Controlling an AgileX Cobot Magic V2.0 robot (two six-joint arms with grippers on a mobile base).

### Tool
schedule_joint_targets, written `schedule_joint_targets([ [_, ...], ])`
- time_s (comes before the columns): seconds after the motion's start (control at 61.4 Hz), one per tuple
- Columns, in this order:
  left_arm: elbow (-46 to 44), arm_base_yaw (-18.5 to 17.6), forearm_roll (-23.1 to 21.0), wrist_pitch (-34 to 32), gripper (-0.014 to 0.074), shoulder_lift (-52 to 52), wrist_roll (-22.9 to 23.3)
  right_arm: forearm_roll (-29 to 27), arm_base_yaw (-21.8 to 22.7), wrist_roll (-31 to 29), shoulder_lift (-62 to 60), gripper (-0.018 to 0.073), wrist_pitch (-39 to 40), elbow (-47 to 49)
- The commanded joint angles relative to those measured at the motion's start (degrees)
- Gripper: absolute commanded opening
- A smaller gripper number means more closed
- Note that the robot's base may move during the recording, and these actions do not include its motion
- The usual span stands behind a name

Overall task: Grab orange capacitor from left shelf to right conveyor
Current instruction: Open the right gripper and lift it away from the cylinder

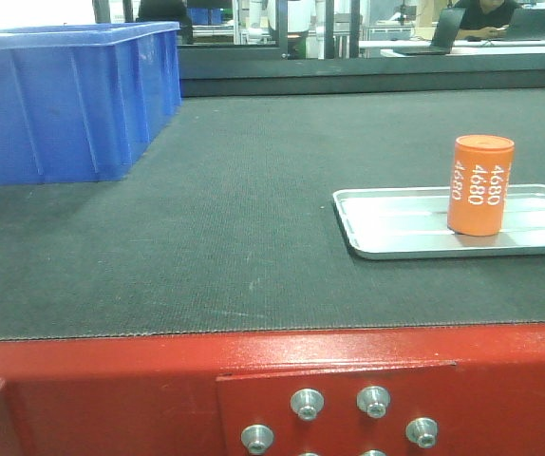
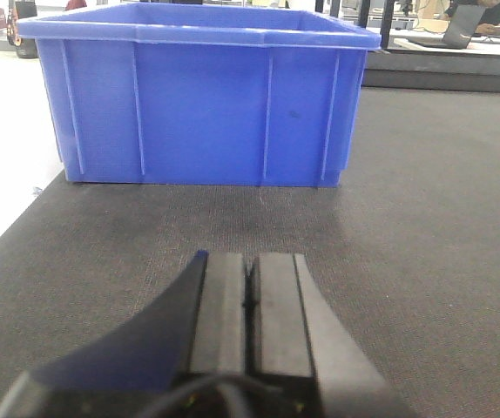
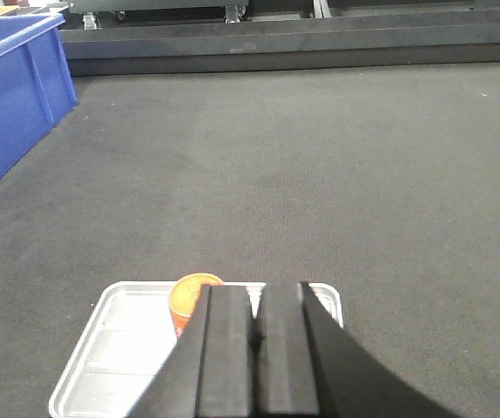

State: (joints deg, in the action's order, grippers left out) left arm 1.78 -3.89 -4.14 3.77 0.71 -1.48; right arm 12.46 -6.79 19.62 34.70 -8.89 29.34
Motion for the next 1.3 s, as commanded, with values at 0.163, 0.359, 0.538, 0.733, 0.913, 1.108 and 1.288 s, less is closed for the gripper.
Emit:
schedule_joint_targets([
  [0.163, -0.3, -0.3, -0.1, -5.0, -0.0127, 0.6, 0.1, -3.8, 0.5, -7.7, -4.2, 0.0054, -0.9, 1.3],
  [0.359, -0.3, -0.3, -0.1, -5.0, -0.0127, 0.6, 0.1, -11.2, 5.5, -15.7, -16.5, 0.0054, -1.2, -7.1],
  [0.538, -0.3, -0.3, -0.1, -5.0, -0.0127, 0.6, 0.1, -13.3, 9.7, -15.7, -27.8, 0.0054, 3.2, -18.5],
  [0.733, -0.3, -0.3, -0.1, -5.0, -0.0127, 0.6, 0.1, -13.3, 10.0, -15.7, -36.1, 0.0054, 8.6, -28.0],
  [0.913, -0.3, -0.3, -0.1, -5.0, -0.0127, 0.6, 0.1, -13.3, 10.0, -15.7, -35.7, 0.0054, 10.6, -30.7],
  [1.108, -0.3, -0.3, -0.1, -5.0, -0.0127, 0.6, 0.1, -13.3, 10.0, -15.7, -35.7, 0.0054, 10.9, -30.7],
  [1.288, -0.3, -0.3, -0.1, -5.0, -0.0127, 0.6, 0.1, -13.3, 10.0, -15.7, -35.7, 0.0054, 10.9, -30.7],
])
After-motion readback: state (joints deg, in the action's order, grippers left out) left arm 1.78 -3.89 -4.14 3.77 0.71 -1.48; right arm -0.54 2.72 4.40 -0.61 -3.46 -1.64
